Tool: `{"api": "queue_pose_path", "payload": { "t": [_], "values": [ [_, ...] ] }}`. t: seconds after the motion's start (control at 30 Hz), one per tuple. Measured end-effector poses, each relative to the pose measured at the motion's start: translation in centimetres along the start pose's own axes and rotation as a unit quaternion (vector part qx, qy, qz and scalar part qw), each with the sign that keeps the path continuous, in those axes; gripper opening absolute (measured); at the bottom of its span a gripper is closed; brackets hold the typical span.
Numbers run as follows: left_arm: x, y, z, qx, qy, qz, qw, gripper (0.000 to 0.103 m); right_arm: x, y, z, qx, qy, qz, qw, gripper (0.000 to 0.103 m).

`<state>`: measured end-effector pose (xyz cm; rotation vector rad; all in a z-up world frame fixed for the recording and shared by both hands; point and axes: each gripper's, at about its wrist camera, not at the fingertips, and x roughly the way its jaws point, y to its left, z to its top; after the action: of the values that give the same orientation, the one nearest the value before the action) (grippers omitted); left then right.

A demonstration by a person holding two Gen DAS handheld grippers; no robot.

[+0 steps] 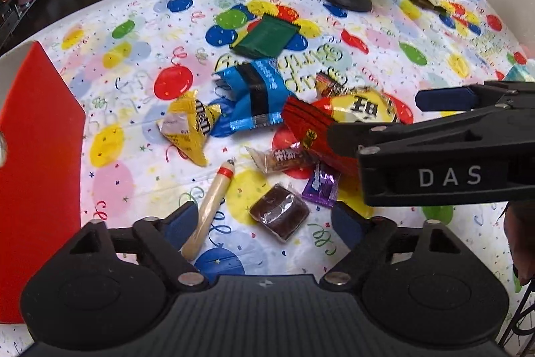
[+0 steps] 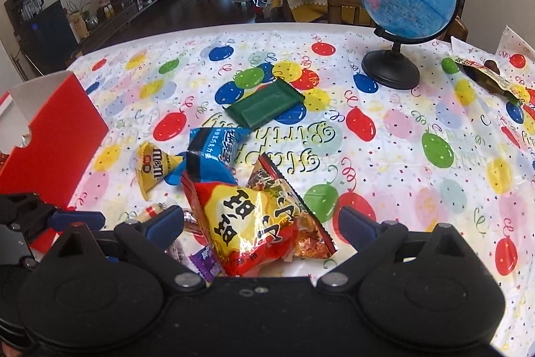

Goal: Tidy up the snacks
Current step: 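Grasp the brown chocolate square with the left gripper while the right gripper grasps the red-yellow chip bag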

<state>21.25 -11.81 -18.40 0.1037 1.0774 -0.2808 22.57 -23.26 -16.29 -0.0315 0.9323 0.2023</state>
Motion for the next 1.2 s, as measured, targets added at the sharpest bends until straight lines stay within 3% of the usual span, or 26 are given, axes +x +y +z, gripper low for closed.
{"api": "queue_pose_path", "payload": {
  "t": [0.1,0.17,0.23,0.53,1.2],
  "values": [
    [0.4,-0.3,-0.2,0.005,0.004,-0.001,1.0,0.077,0.5,0.3,0.0,-0.006,0.005,0.0,1.0,0.096],
    [0.5,-0.5,-0.2,0.01,0.005,-0.006,0.9999,0.066,0.8,0.4,-0.1,-0.012,0.009,-0.002,1.0,0.089],
    [0.6,-0.7,-0.2,0.013,0.007,-0.01,0.9998,0.064,1.0,0.5,-0.2,-0.014,0.013,-0.002,1.0,0.084],
    [1.0,-0.6,-0.3,0.006,0.007,-0.02,0.9998,0.041,1.0,0.7,-0.4,-0.027,0.01,-0.009,1.0,0.077],
    [-1.2,-0.4,-0.5,-0.002,-0.01,-0.028,0.9996,0.04,-1.2,0.8,-0.7,-0.021,-0.001,-0.027,0.999,0.061]
  ]
}}
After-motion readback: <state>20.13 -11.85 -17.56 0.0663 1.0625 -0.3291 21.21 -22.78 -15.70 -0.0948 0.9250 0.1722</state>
